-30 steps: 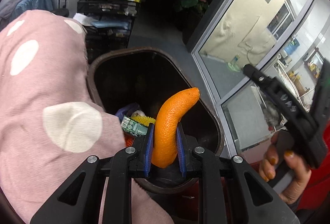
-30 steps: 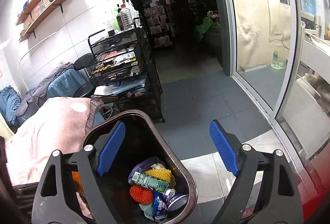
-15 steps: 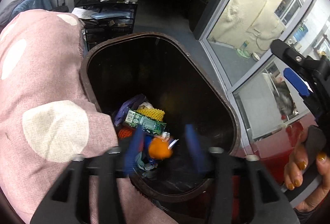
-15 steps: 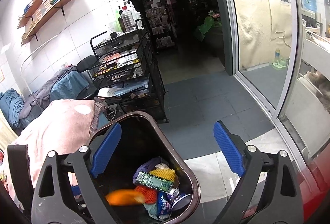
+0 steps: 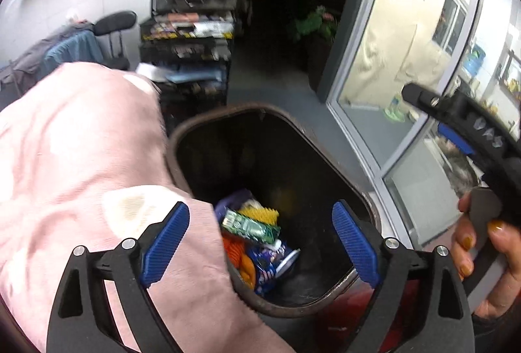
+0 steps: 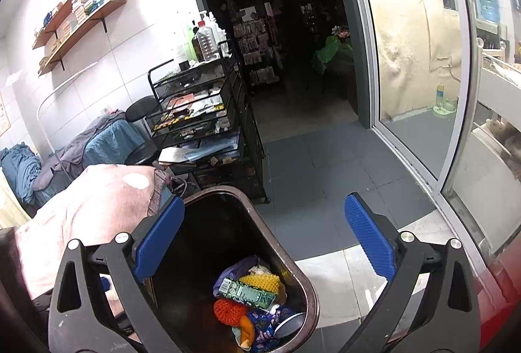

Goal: Collect trash

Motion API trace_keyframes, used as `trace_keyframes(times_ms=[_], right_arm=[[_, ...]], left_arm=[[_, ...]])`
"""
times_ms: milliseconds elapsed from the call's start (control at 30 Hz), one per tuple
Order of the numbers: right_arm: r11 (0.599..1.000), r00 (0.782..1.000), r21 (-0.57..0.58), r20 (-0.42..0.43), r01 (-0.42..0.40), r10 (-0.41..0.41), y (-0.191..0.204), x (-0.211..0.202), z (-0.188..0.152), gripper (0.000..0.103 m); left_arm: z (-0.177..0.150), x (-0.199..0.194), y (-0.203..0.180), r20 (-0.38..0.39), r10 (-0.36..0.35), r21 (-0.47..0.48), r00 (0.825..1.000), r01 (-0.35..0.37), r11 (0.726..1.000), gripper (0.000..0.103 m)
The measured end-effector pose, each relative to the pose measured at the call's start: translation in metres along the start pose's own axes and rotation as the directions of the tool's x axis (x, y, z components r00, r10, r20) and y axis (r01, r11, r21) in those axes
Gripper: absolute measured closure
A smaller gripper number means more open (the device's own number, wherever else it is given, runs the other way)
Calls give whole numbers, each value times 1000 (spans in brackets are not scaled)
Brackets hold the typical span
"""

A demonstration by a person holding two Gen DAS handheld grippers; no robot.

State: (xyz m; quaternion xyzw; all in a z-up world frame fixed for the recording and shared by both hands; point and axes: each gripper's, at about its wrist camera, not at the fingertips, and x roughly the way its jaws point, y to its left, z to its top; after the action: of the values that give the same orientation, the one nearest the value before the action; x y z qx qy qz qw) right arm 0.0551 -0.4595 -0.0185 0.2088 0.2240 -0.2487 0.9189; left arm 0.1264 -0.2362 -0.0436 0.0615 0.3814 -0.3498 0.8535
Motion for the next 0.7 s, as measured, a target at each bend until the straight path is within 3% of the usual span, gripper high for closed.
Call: trace_keyframes(times_ms=[167,300,567,700], right_arm=[[1000,1000,-10,12,-20,20,5,-3,-1,6],[996,997,-55,28,-69,71,19,-9,-7,6],[975,984,-150,37,-166,173,61,-23,-25,6],[956,974,-201,30,-214,224,85,-36,-40,6]], left_arm=[[-4,-37,15,102,29,-54,994,-23,998,11],[-13,-70,28,192,87,-76,978,-73,994,6],[-36,-127,58,324,229,-156,918,-187,970,5],[-49,-144,71,361,326,-193,874,-272,943,5]])
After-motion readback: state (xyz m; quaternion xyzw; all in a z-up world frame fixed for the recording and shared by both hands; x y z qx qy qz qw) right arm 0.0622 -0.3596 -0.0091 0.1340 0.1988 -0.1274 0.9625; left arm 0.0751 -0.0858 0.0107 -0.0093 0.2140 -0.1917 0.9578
